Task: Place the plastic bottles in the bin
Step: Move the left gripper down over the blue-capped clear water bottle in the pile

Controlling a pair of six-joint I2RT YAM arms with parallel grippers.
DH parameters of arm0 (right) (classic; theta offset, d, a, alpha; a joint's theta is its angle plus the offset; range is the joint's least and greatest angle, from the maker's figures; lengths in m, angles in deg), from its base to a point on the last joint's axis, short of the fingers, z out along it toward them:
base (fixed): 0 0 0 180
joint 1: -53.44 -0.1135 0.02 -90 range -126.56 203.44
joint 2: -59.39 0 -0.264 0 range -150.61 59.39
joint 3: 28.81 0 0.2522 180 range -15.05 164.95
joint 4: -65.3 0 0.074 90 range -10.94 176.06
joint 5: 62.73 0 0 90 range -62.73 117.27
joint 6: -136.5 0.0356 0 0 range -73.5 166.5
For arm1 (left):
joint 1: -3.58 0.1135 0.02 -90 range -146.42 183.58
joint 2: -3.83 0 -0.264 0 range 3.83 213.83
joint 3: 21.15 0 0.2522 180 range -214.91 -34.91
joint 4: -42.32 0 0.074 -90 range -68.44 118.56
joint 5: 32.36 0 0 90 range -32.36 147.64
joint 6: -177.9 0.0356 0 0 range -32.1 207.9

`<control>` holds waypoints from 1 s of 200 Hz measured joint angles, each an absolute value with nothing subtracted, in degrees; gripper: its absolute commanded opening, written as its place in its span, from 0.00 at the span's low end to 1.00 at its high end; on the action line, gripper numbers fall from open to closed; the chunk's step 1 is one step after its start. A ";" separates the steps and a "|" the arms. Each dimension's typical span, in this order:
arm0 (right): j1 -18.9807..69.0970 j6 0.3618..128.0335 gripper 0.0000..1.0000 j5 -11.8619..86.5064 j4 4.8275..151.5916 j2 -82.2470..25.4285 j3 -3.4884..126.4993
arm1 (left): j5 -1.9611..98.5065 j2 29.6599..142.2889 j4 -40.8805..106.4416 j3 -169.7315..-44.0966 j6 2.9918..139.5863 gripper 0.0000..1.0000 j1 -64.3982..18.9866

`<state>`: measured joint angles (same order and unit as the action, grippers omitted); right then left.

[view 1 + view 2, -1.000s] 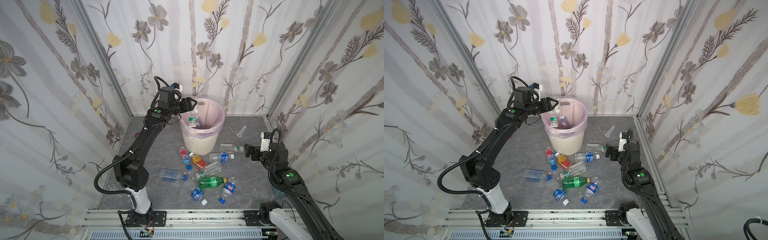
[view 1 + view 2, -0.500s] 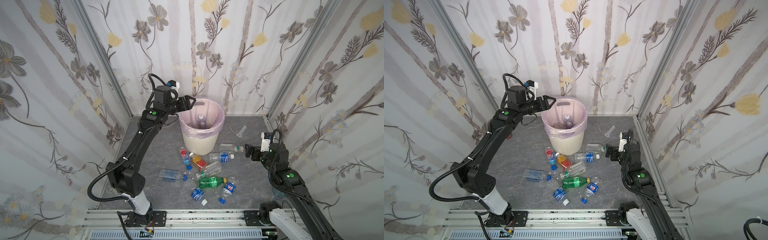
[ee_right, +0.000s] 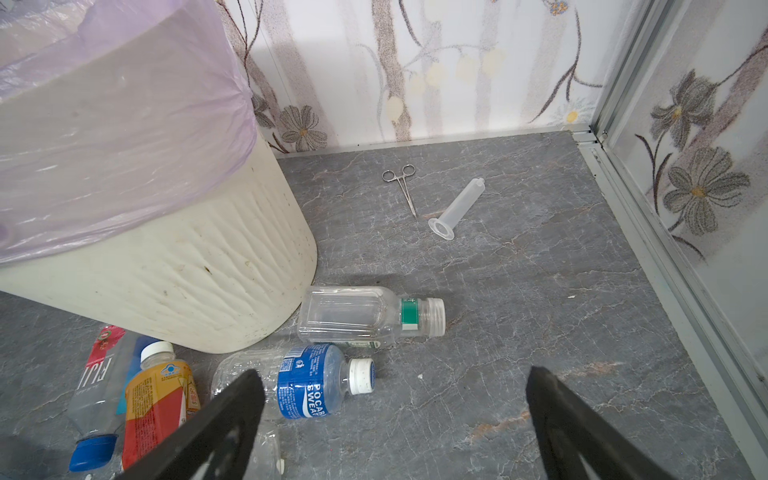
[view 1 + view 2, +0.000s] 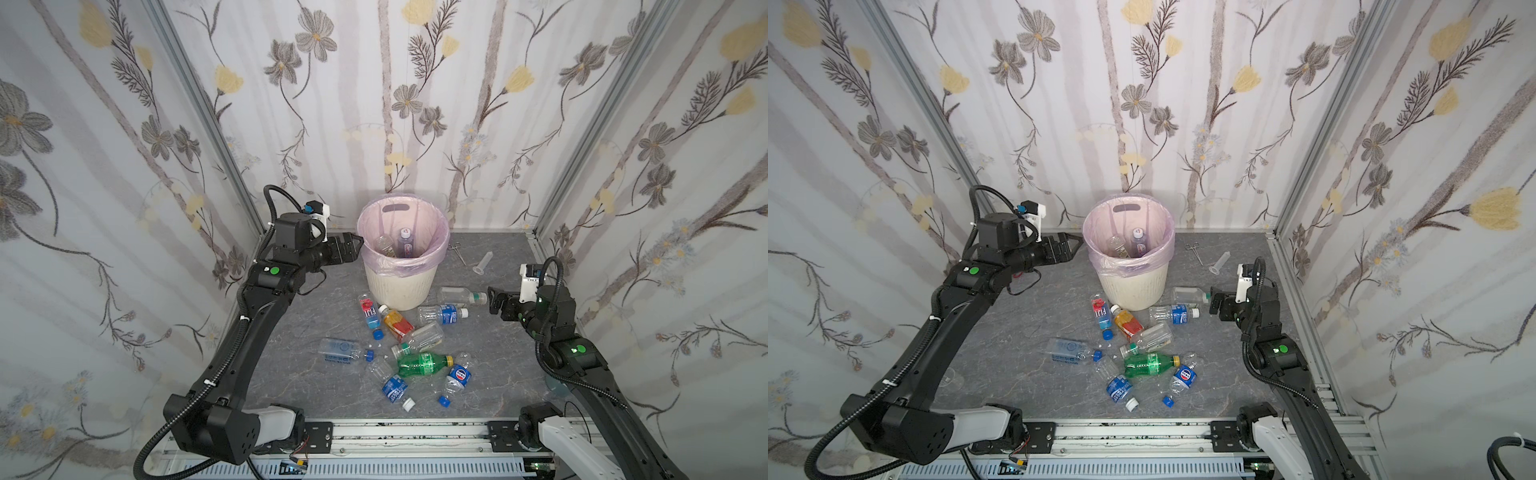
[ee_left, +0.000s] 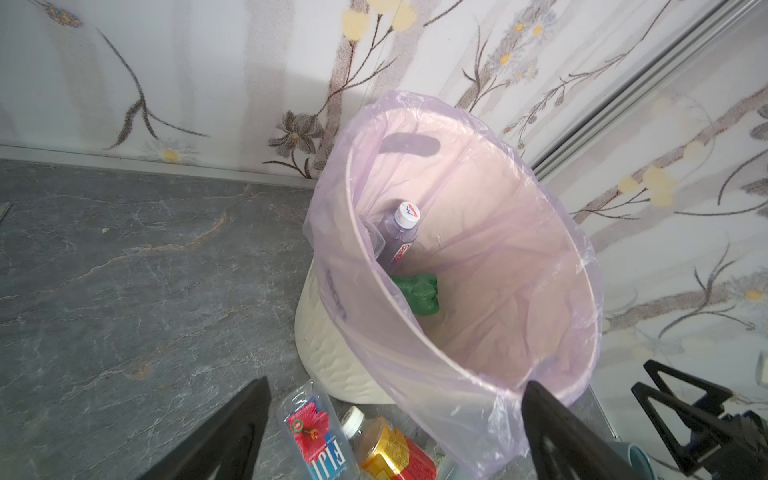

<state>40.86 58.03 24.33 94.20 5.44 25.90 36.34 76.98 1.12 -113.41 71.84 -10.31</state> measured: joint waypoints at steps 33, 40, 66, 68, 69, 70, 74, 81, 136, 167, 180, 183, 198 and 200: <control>40.86 58.40 0.99 24.55 93.80 5.31 25.42 | 40.52 75.45 -6.12 -110.33 77.66 0.95 -11.33; 40.86 58.40 0.99 24.61 93.78 5.31 25.31 | 41.74 74.94 -7.54 -109.89 79.32 0.95 -12.03; 40.86 58.42 0.99 25.42 93.45 5.07 25.18 | 44.56 74.03 -9.68 -108.12 86.75 0.96 -14.79; 40.86 58.42 0.98 25.42 93.45 5.07 25.18 | 44.85 74.03 -9.92 -107.90 87.45 0.97 -15.01; 40.86 58.42 0.98 25.42 93.45 5.04 25.18 | 45.04 74.03 -10.09 -107.75 87.88 0.97 -15.14; 40.86 58.42 0.99 25.42 93.45 5.04 25.18 | 45.13 74.03 -10.20 -107.69 88.10 0.97 -15.20; 40.86 58.42 0.98 25.42 93.47 5.04 25.16 | 45.59 74.05 -10.75 -107.27 89.35 0.97 -15.57; 40.86 58.44 0.99 25.42 93.47 5.11 25.14 | 45.98 74.11 -11.78 -106.72 91.51 0.97 -16.21; 40.86 58.44 0.99 25.60 93.45 6.20 25.11 | 49.15 76.15 -18.27 -99.58 106.92 0.99 -22.33; 40.86 58.44 0.99 25.60 93.45 6.22 25.09 | 50.55 76.74 -20.67 -95.12 111.51 0.99 -27.20; 40.86 58.44 0.99 25.60 93.45 6.27 25.03 | 51.84 76.23 -20.67 -94.00 112.85 1.00 -27.40; 40.86 58.44 0.99 25.60 93.47 6.31 25.01 | 51.95 76.04 -20.65 -93.72 113.11 1.00 -27.40; 40.86 58.44 0.99 25.60 93.43 6.38 25.01 | 52.06 74.88 -20.85 -91.88 114.00 1.00 -27.66; 40.86 58.44 0.99 25.60 93.43 6.38 25.01 | 52.06 74.77 -20.85 -91.60 114.13 1.00 -27.73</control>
<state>40.86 58.44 25.60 93.43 6.38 25.01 52.06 74.77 -20.85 -91.60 114.13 -27.73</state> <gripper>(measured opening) 0.991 0.997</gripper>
